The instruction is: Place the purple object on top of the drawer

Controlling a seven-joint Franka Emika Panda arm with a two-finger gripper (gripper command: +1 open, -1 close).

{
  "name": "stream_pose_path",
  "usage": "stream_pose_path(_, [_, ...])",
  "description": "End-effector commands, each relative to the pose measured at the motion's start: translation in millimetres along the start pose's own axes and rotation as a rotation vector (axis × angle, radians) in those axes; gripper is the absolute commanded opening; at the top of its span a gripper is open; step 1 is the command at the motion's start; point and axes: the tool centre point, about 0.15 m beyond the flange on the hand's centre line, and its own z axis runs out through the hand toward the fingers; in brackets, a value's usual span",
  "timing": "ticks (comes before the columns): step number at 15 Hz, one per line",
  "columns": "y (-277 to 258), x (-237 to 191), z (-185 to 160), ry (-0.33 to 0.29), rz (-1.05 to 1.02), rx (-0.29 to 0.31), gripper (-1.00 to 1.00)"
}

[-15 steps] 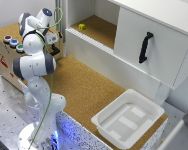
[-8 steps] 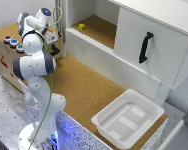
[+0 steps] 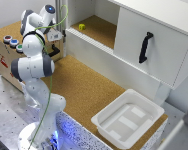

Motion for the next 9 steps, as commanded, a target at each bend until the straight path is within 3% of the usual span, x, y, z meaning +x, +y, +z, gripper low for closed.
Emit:
stream_pose_path(1, [62,-42,-45,0.06,0.187,-0.218,1.0])
stream_pose_path(5, [114,-54,-71,0.057,0.245,-0.465,1.0])
stream_pose_path(9, [152,-54,-62,0.056,0.303,-0.574,1.0])
